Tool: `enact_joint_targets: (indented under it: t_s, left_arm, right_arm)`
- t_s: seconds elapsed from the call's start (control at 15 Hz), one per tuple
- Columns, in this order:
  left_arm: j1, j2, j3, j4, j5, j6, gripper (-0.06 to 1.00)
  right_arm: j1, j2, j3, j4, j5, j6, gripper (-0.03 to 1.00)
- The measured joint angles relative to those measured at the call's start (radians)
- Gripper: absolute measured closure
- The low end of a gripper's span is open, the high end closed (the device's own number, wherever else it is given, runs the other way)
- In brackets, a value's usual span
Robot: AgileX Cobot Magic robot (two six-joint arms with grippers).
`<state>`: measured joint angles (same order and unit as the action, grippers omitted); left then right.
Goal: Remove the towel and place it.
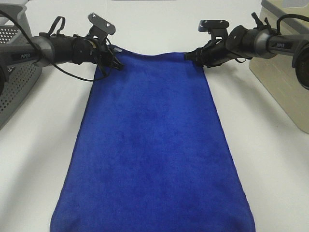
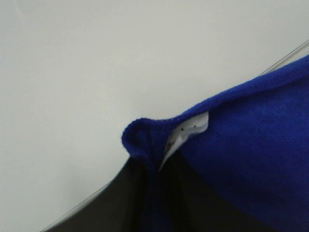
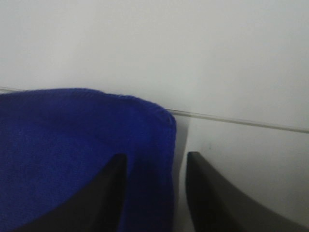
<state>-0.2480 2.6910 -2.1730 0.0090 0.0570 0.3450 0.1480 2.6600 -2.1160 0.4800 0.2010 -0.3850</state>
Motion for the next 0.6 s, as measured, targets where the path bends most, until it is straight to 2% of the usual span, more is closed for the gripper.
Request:
enact_joint_targets:
  t_s: [0.07, 0.13, 0.27, 0.47, 0.6]
  left_arm:
    - [0.0, 0.0, 0.0, 0.0, 0.0, 0.0, 0.53]
    - [0.0, 0.0, 0.0, -0.002, 0.0, 0.0, 0.39]
    - [0.001, 0.0, 0.0, -0.003, 0.0, -0.001, 0.22]
    - [0.001, -0.004, 0.0, -0.002, 0.014, -0.001, 0.18]
    - [0.001, -0.034, 0.0, -0.002, 0.096, -0.001, 0.18]
  right_arm:
    - [0.0, 0.001, 0.0, 0.005, -0.001, 0.0, 0.43]
    - [0.0, 0.001, 0.0, 0.006, 0.005, 0.0, 0.39]
    - [0.0, -0.001, 0.0, 0.006, 0.053, 0.0, 0.37]
    - [0.0, -0.03, 0.0, 0.003, 0.14, 0.0, 0.37]
    - [0.0, -0.085, 0.0, -0.004, 0.213, 0.0, 0.36]
